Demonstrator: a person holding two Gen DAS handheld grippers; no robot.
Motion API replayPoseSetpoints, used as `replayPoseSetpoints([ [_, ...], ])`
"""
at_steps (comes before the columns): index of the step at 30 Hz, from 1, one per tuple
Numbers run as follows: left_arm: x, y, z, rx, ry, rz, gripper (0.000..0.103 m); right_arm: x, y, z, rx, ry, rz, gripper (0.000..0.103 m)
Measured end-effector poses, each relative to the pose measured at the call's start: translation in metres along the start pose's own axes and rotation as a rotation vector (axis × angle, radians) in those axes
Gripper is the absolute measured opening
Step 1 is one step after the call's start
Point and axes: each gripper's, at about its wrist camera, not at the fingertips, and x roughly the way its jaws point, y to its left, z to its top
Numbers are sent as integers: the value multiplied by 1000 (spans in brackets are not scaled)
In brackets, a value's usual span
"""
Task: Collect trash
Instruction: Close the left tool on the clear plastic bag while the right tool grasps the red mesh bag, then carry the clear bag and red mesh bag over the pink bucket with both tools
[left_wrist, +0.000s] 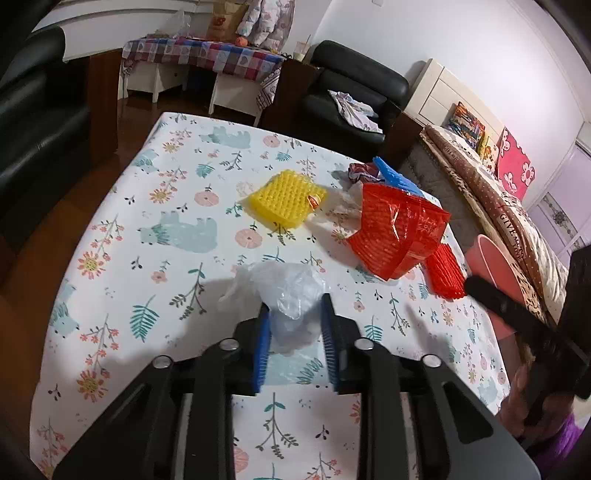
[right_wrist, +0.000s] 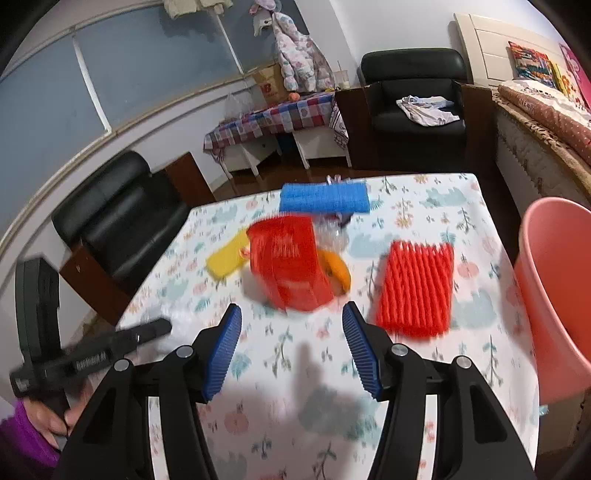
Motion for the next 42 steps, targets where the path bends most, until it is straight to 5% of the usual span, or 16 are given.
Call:
replayPoseSetpoints([
  [13, -9, 1, 4, 10, -23, 1, 21, 38, 4, 43, -34, -28, -7, 54],
  [17, -11, -1, 6, 15, -28, -6, 21, 47, 1, 41, -23, 27, 15, 15],
  [22, -16, -11, 10, 34, -43, -11, 21, 33, 0, 30, -5, 22, 55, 6],
  [33, -24, -50, 18, 101, -67, -51, 21, -27, -4, 16, 5, -22, 91, 5],
  [42, -10, -106, 23, 193, -51, -109, 21, -79, -41, 13, 72, -100, 12, 5],
])
